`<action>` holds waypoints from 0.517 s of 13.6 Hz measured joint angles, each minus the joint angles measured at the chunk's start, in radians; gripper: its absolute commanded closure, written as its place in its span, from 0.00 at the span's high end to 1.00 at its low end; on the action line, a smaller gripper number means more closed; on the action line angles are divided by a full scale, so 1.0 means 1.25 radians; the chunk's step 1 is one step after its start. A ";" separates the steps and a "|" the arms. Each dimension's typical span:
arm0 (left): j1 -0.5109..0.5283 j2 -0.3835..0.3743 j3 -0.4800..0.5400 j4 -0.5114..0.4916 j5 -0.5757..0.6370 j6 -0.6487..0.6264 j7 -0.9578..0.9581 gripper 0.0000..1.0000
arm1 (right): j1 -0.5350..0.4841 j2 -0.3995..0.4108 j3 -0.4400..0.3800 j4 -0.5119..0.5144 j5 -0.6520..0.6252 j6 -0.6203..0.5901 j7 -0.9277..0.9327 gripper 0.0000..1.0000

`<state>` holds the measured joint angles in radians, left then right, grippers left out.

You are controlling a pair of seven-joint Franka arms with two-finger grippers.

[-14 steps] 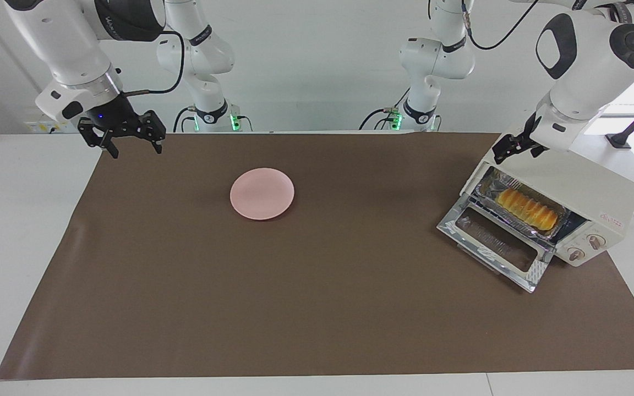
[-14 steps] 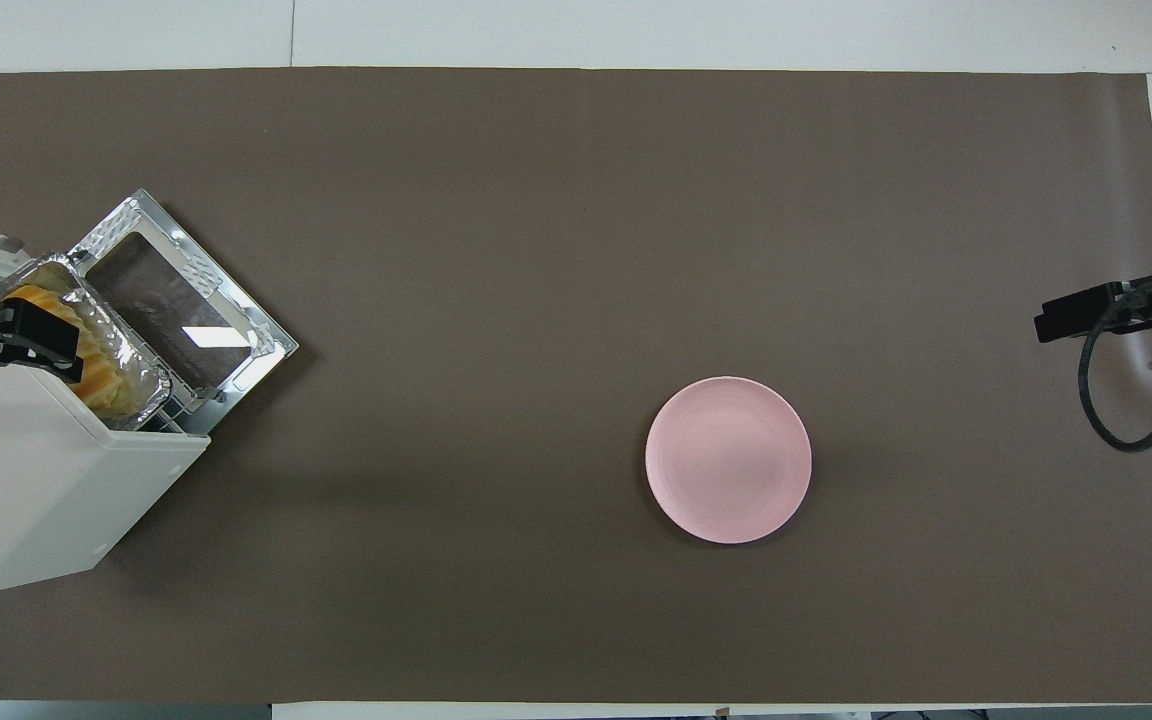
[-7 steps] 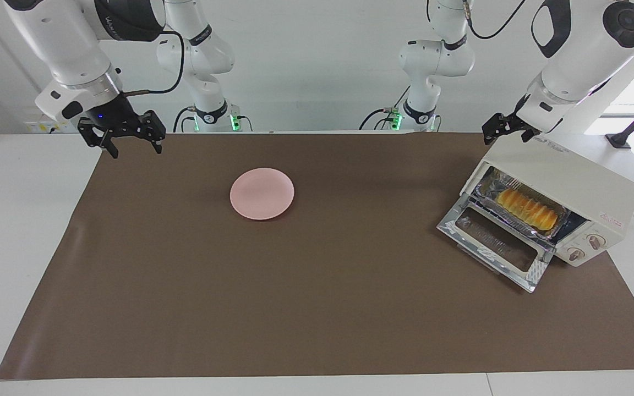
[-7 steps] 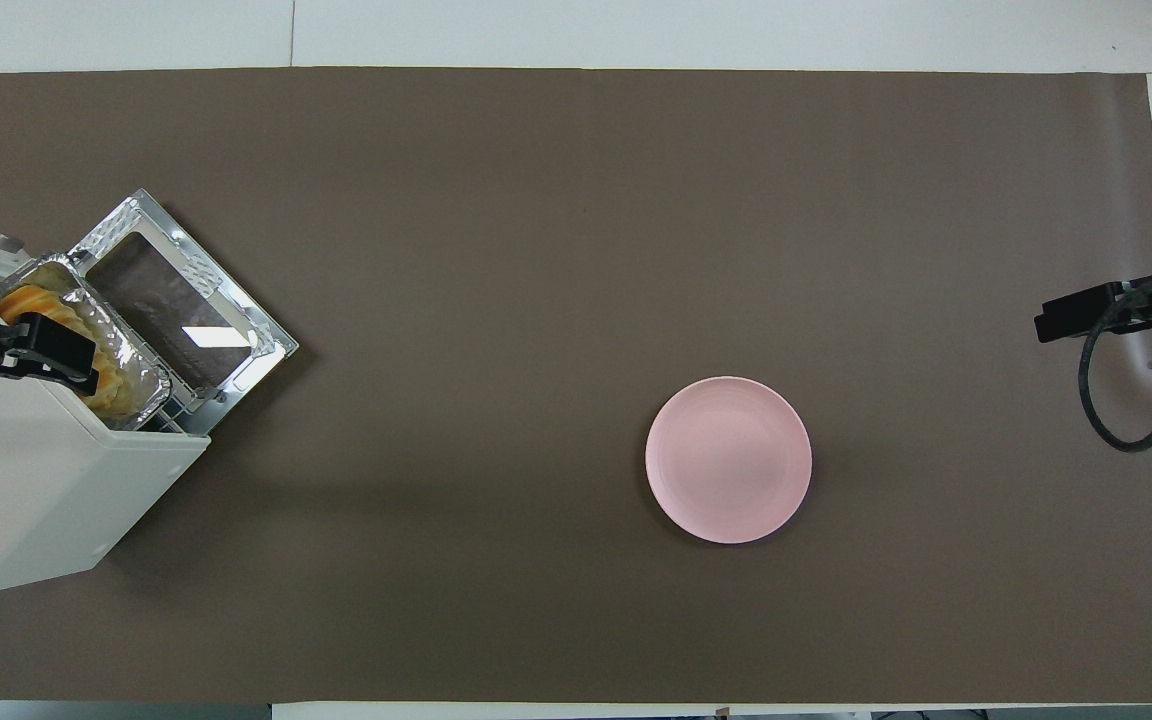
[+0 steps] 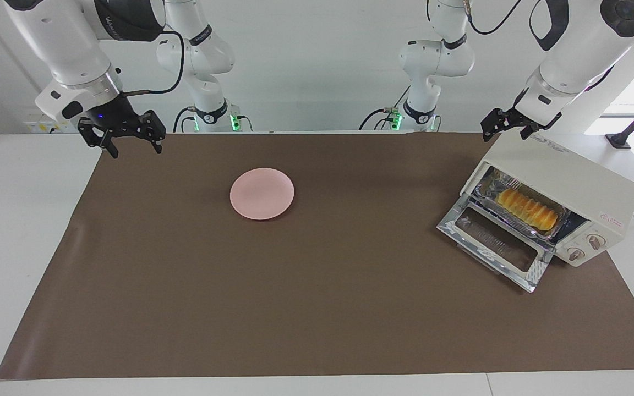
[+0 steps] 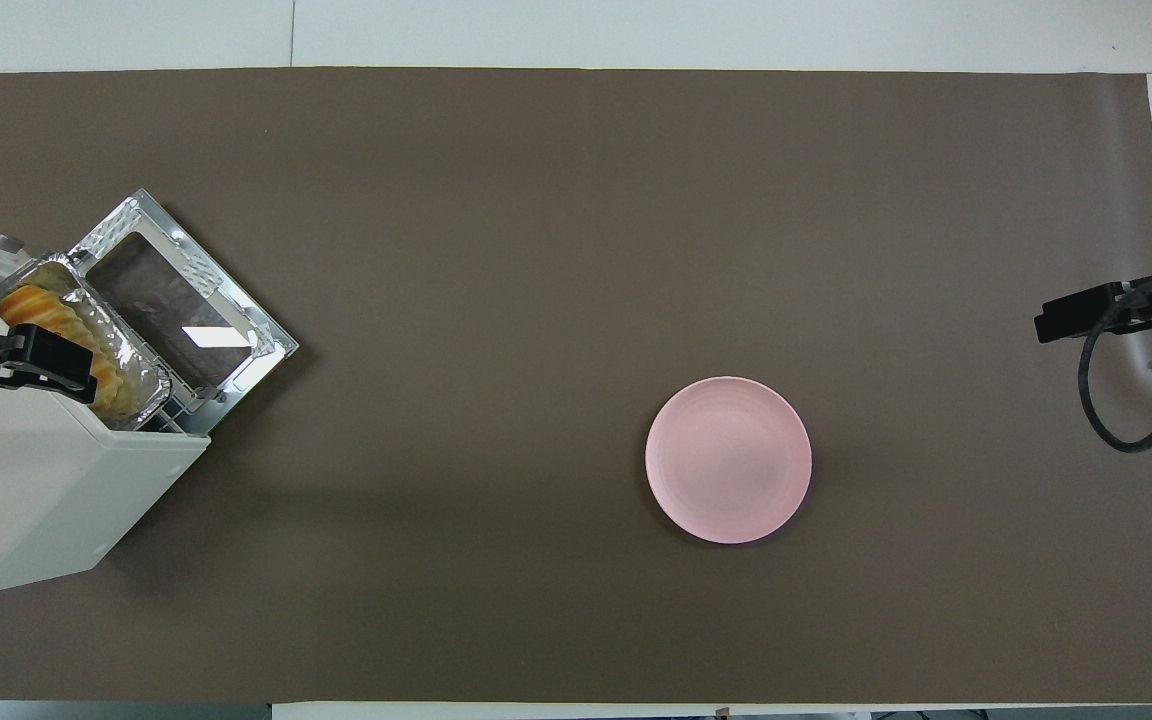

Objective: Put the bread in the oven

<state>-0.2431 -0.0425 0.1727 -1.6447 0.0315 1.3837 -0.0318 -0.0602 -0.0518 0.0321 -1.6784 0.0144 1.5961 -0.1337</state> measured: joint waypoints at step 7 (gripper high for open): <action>-0.002 0.000 -0.012 -0.002 0.000 0.013 0.002 1.00 | 0.000 0.000 0.000 0.000 0.000 0.000 0.000 1.00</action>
<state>-0.2454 -0.0425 0.1577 -1.6475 0.0309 1.3995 -0.0296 -0.0602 -0.0519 0.0321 -1.6785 0.0144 1.5961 -0.1337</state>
